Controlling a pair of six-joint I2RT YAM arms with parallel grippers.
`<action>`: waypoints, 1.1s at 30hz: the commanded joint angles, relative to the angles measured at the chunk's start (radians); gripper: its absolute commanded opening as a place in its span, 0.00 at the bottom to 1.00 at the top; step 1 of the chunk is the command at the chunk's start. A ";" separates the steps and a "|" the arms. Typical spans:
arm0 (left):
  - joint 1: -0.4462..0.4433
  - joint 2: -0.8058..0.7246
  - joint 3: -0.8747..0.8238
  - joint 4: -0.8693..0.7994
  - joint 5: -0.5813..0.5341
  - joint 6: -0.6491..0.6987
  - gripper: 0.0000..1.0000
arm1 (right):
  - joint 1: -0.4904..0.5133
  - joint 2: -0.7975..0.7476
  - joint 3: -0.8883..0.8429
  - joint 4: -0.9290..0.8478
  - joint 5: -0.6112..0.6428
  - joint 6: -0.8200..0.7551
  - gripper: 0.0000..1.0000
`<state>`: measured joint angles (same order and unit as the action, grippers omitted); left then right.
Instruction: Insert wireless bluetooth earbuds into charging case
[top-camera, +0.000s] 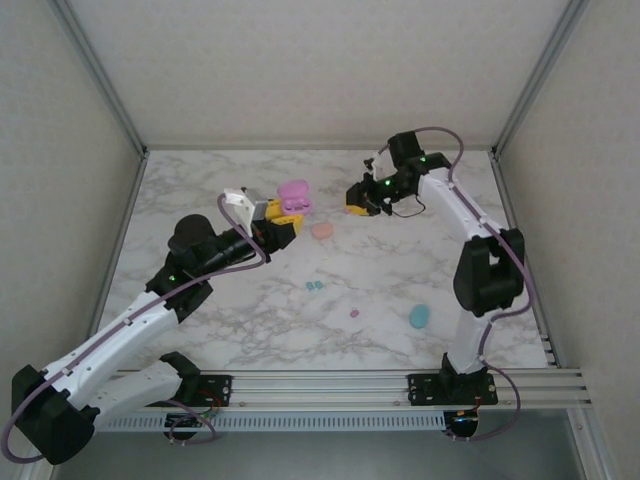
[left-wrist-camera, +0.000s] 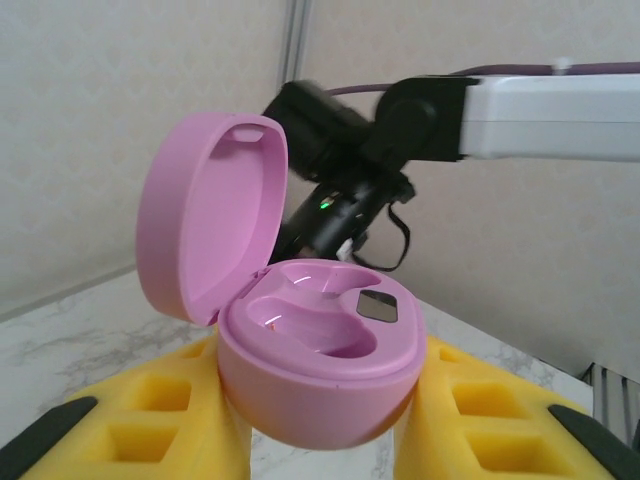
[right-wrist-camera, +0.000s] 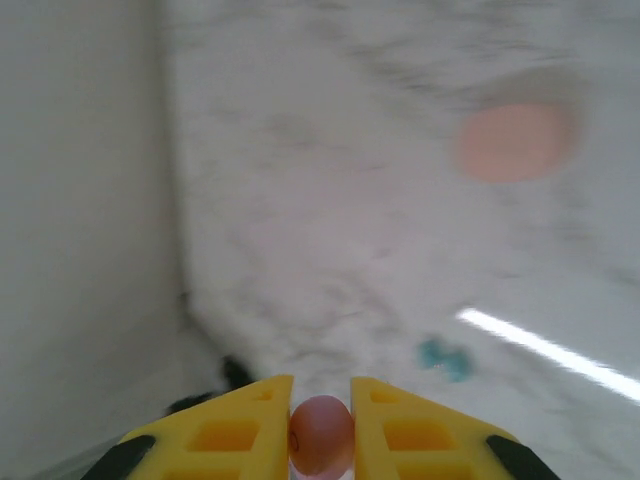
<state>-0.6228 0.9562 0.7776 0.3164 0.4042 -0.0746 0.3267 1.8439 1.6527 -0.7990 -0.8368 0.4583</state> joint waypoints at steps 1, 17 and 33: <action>0.034 -0.026 0.009 0.004 -0.011 0.020 0.32 | -0.005 -0.040 -0.079 0.181 -0.325 0.157 0.19; 0.095 -0.014 0.005 0.000 0.042 0.043 0.32 | 0.014 -0.167 -0.130 0.284 -0.424 0.336 0.19; 0.073 0.043 0.020 0.040 0.172 0.109 0.33 | 0.141 -0.394 -0.104 0.313 -0.179 0.209 0.20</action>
<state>-0.5419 0.9897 0.7769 0.3172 0.5243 0.0071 0.4404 1.4776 1.5333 -0.5236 -1.0615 0.7105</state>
